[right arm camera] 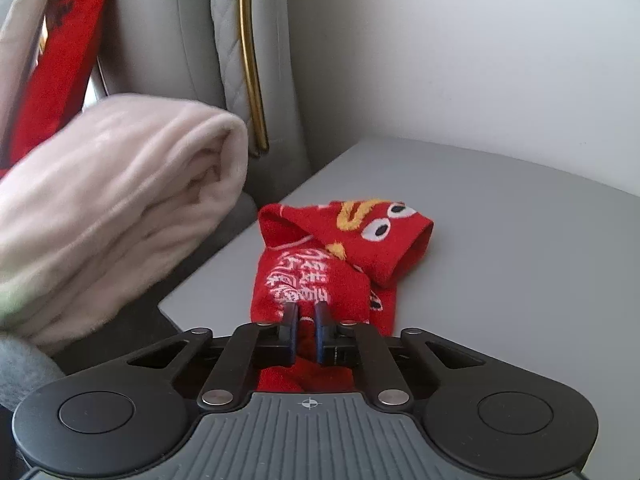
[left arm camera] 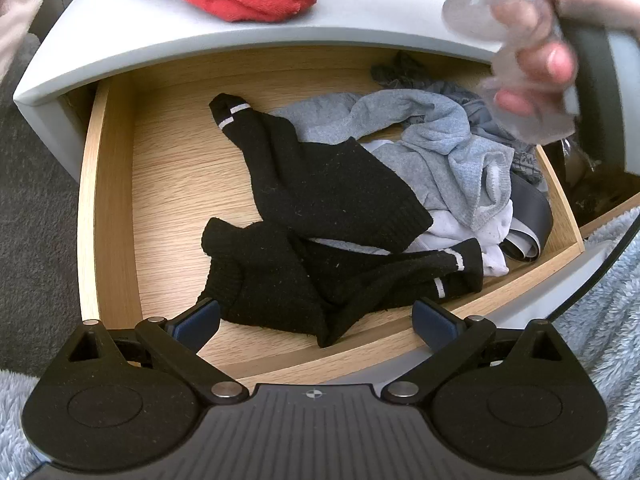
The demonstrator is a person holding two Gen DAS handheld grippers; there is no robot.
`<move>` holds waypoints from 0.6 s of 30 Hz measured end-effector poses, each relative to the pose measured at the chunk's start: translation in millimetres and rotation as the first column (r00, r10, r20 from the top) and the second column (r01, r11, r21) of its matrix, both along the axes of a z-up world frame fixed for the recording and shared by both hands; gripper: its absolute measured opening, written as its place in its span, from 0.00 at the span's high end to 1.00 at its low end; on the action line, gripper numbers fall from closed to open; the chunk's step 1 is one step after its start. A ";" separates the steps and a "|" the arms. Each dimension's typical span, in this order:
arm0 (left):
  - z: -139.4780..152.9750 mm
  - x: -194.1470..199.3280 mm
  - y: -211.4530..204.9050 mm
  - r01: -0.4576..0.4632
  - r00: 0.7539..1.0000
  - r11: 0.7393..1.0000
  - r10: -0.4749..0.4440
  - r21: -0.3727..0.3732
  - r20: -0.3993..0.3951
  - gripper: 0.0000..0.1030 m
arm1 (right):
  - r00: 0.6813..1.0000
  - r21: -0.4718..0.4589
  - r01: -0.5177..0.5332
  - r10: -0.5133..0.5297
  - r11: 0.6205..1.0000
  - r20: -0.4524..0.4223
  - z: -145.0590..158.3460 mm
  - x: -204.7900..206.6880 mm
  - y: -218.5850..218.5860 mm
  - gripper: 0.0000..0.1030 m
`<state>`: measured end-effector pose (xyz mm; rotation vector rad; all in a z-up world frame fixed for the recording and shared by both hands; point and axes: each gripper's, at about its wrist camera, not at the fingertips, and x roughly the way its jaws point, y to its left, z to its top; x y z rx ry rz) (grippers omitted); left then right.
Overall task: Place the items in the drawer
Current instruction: 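Grasp the red patterned sock on the cabinet top with the right gripper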
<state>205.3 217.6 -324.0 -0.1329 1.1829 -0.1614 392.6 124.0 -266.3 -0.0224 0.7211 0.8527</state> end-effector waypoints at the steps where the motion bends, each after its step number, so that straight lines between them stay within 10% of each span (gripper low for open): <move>1: 0.0 -0.1 0.1 0.000 1.000 1.000 0.000 -0.001 0.000 0.00 | 1.000 0.035 0.009 -0.009 0.999 -0.011 3.0 1.7 -4.4 0.95; 10: -0.1 0.1 0.5 -0.001 1.000 1.000 0.001 -0.003 0.000 0.00 | 0.994 0.419 0.038 0.007 0.907 -0.105 30.1 10.9 -51.5 0.95; 18: 0.2 0.7 0.9 -0.002 1.000 1.000 0.002 -0.002 0.000 0.00 | 0.949 0.391 -0.191 0.272 0.900 -0.162 16.7 -7.9 -34.2 0.95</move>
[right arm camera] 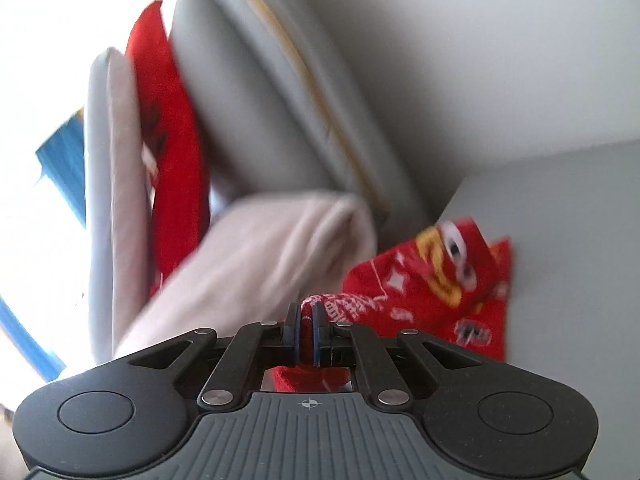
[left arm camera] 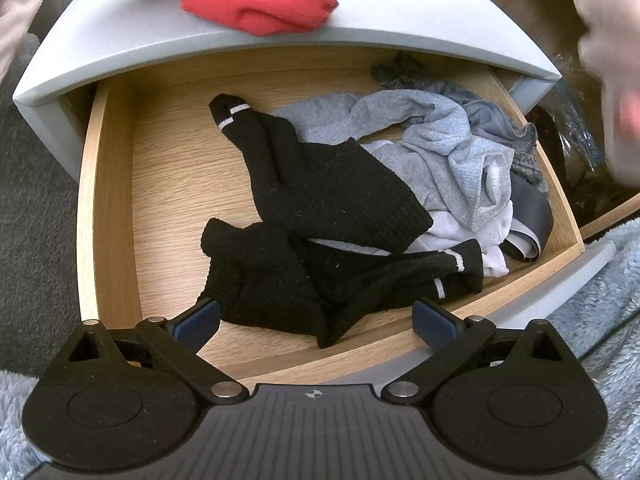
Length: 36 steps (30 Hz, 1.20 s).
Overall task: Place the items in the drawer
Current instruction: 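Grasp the red patterned sock on the cabinet top with the right gripper, then carry the red sock into the drawer and open the right gripper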
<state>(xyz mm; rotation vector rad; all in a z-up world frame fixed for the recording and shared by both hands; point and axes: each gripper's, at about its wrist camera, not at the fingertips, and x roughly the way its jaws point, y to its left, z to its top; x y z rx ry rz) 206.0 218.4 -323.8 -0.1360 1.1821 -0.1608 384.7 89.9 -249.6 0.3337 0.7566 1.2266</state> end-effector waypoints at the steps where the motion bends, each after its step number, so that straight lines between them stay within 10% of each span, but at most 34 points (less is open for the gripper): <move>1: 0.2 -0.1 0.0 0.000 1.000 1.000 0.000 0.001 0.001 0.00 | 1.000 -0.025 -0.014 0.013 1.000 -0.013 -6.0 -2.8 1.5 0.95; 36: 1.9 -2.0 -1.7 -0.001 1.000 1.000 0.001 0.013 0.012 0.00 | 0.959 -0.542 -0.212 0.068 0.813 -0.274 -125.7 -32.0 18.0 0.97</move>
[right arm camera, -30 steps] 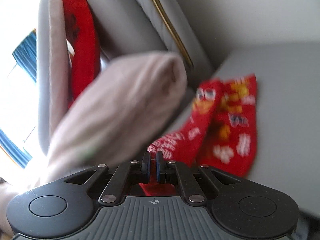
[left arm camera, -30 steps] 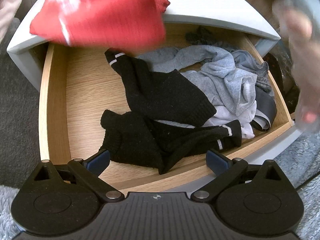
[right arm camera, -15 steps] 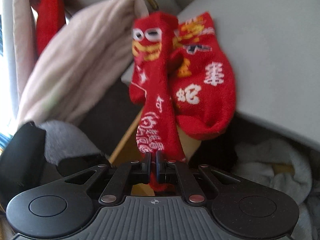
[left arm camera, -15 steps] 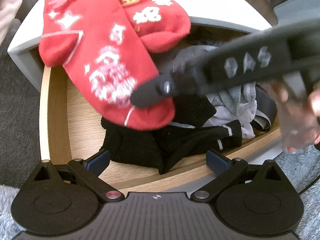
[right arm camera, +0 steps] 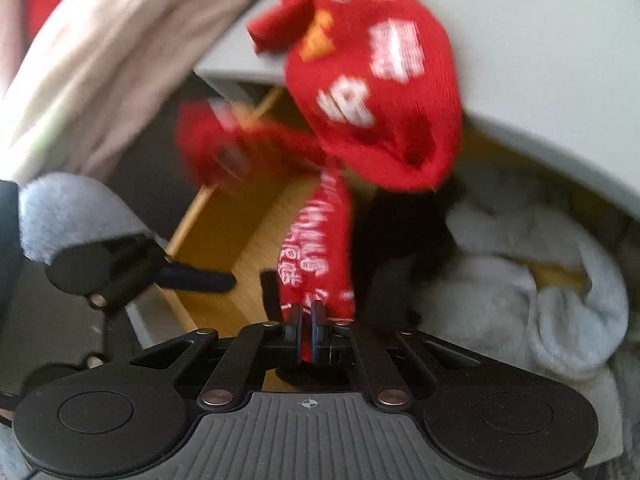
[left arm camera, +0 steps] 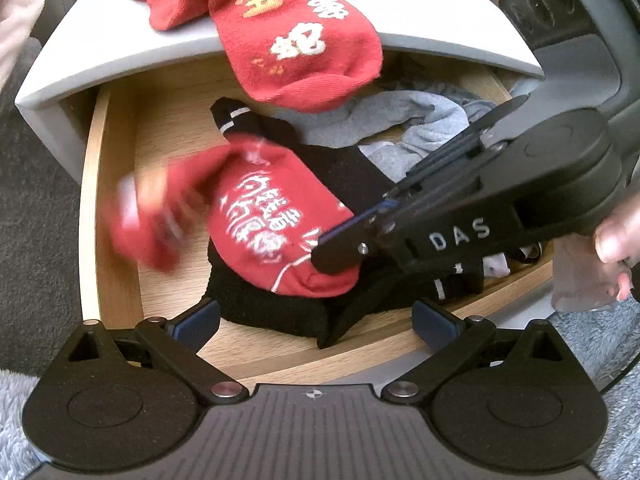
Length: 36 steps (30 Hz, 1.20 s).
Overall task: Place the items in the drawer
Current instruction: 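Carry the red sock into the drawer and open the right gripper, then grasp the last red sock on the cabinet top with the right gripper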
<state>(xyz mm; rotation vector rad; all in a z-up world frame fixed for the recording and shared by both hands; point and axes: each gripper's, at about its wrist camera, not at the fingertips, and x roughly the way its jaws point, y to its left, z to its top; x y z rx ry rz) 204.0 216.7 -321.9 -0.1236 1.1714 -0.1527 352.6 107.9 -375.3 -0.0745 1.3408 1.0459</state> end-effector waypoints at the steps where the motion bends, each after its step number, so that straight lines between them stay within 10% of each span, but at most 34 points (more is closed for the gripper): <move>1: -0.1 0.0 0.0 0.000 1.000 1.000 0.000 -0.001 0.000 0.00 | 1.000 -0.004 -0.006 0.006 1.000 0.003 0.2 -1.1 0.7 0.97; 15: 0.2 -0.2 0.3 -0.001 1.000 1.000 0.001 -0.002 0.000 0.00 | 0.995 -0.148 -0.041 0.027 0.988 -0.098 -14.0 -7.1 -1.2 0.95; 29: -0.5 0.5 1.8 -0.001 1.000 1.000 0.001 -0.005 0.003 0.00 | 0.986 0.227 0.036 -0.072 0.973 0.151 89.0 10.0 -7.8 0.78; 36: 0.3 0.0 2.0 0.002 1.000 1.000 -0.002 -0.005 0.004 0.00 | 0.878 0.246 0.167 -0.258 0.955 0.404 113.8 26.5 -14.5 0.59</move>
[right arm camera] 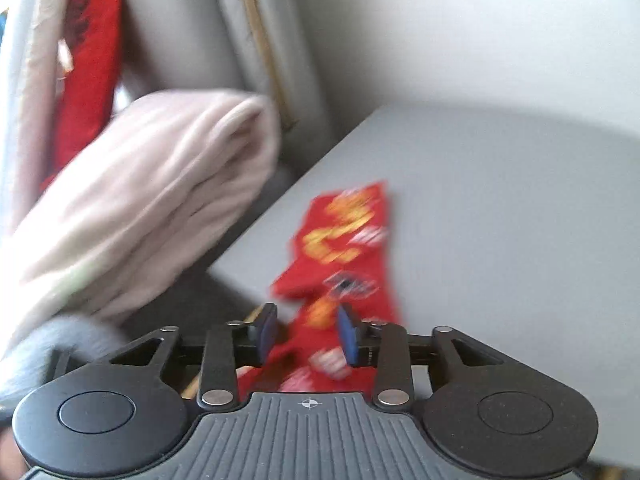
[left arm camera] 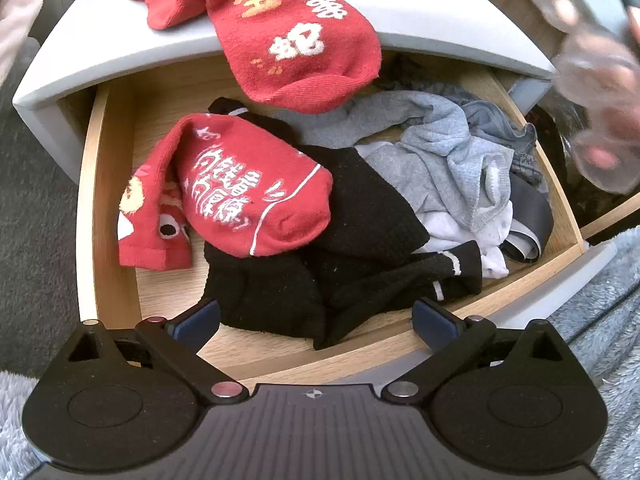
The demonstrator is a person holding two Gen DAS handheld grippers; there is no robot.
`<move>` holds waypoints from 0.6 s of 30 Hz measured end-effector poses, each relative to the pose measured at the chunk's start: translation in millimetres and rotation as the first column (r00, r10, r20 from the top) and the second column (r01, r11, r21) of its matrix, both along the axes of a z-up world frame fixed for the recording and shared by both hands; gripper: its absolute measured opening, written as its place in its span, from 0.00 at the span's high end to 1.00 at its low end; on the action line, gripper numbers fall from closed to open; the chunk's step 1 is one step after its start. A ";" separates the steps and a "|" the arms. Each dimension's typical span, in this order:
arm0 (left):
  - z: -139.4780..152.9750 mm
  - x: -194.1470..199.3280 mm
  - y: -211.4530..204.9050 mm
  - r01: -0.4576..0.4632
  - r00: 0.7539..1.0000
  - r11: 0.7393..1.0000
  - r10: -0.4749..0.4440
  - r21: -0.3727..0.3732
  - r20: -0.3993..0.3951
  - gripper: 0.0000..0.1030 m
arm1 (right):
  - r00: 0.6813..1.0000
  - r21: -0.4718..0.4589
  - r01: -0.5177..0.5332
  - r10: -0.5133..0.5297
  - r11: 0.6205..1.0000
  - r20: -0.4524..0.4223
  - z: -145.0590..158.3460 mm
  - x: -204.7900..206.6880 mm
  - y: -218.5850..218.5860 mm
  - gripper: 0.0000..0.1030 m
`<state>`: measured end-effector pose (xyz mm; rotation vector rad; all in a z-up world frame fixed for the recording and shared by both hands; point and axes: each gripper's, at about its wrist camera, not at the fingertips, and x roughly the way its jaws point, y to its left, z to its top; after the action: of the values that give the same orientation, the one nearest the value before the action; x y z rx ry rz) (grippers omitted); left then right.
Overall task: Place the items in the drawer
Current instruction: 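Grasp the last red sock on the cabinet top with the right gripper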
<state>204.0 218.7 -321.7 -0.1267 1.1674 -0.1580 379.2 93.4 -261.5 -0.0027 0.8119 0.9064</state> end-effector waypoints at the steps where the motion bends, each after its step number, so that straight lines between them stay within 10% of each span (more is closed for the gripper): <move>1: 0.2 -0.1 0.0 0.000 1.000 1.000 0.000 0.000 0.000 0.00 | 1.000 -0.004 0.011 -0.011 1.000 0.020 -1.0 0.0 2.0 0.51; 10: 0.9 -0.2 1.0 -0.001 1.000 1.000 0.001 -0.001 -0.001 0.00 | 0.994 -0.103 -0.011 0.022 0.995 0.110 -17.9 -5.0 28.6 0.47; 18: 0.6 -0.3 1.3 -0.001 1.000 1.000 0.001 -0.001 -0.001 0.00 | 0.989 -0.107 0.025 -0.009 0.994 0.150 -25.8 -6.0 21.8 0.80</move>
<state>203.6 220.0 -321.0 -0.1282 1.1683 -0.1577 373.1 115.2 -287.3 -0.1571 0.7196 0.8349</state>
